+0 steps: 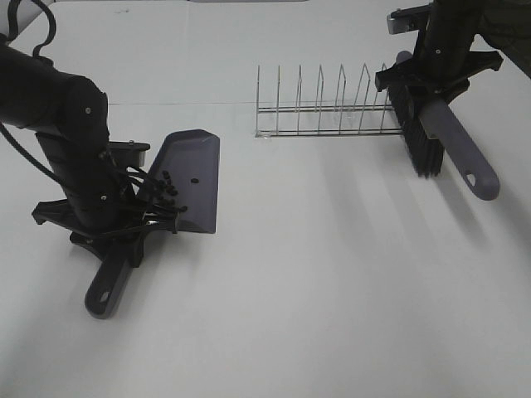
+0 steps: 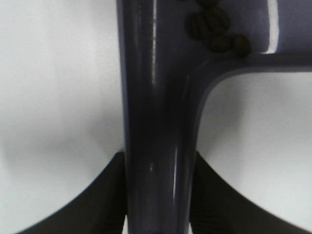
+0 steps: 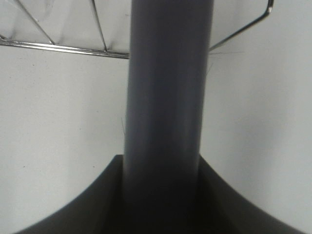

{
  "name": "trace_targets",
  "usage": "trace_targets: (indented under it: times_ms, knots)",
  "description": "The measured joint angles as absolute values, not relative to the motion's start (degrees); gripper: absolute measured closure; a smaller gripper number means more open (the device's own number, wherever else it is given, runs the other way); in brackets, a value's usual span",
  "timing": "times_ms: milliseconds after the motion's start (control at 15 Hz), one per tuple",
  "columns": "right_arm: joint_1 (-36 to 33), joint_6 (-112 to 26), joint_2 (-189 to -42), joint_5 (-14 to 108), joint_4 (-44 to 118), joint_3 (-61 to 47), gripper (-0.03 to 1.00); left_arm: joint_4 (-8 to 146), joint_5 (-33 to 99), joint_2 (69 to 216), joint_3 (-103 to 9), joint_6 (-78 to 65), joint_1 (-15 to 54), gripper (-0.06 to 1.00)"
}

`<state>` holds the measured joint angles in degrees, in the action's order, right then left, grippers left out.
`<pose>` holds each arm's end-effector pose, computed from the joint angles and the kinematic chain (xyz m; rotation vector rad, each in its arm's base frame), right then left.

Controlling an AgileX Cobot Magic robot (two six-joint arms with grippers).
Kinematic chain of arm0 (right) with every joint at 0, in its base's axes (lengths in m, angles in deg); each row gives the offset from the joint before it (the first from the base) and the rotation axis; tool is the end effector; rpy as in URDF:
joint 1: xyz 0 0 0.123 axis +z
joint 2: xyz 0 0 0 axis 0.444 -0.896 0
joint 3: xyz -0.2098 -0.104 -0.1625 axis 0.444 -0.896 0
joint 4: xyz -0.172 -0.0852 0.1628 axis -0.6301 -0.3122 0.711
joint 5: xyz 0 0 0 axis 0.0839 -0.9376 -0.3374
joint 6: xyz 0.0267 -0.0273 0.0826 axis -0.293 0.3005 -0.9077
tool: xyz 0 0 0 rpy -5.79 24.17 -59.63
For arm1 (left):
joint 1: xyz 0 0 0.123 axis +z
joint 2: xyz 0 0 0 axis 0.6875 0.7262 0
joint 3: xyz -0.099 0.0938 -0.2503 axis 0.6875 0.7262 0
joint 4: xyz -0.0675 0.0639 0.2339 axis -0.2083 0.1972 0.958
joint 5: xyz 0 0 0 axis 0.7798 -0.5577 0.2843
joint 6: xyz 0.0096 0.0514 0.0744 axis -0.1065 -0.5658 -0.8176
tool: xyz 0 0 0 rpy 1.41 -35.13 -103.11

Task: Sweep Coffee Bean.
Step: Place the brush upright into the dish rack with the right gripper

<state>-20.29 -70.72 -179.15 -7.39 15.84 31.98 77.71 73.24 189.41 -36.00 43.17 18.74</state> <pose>0.5025 0.0352 0.1698 -0.1464 2.8668 -0.2732 0.3268 -0.1560 0.0893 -0.1537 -3.1049 0.0766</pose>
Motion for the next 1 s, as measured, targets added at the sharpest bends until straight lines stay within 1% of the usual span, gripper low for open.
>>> trace_targets:
  times_ms: [200, 533, 867, 933, 1000]
  knots:
    - [-20.29, -70.09, -179.2, -6.65, 16.24, 32.67, 0.69, 77.71, 73.24, 189.41, -36.0, 43.0, 18.74, 0.62]
    - [-20.29, -69.8, -180.41, 0.11, 17.33, 32.67, 0.69, 77.71, 73.24, 189.41, -36.0, 42.83, 18.74, 0.62]
    - [-20.29, -73.58, -181.9, -0.52, 15.44, 32.84, 0.69, 77.71, 73.24, 189.41, -36.0, 42.83, 18.74, 0.62]
    - [-20.23, -74.84, -181.9, -0.52, 14.81, 32.84, 0.67, 77.71, 73.24, 189.41, -36.0, 42.83, 18.74, 0.62]
    - [-20.23, -76.16, -181.9, -0.46, 13.89, 32.84, 0.58, 77.65, 73.24, 189.41, -36.0, 42.83, 18.74, 0.62]
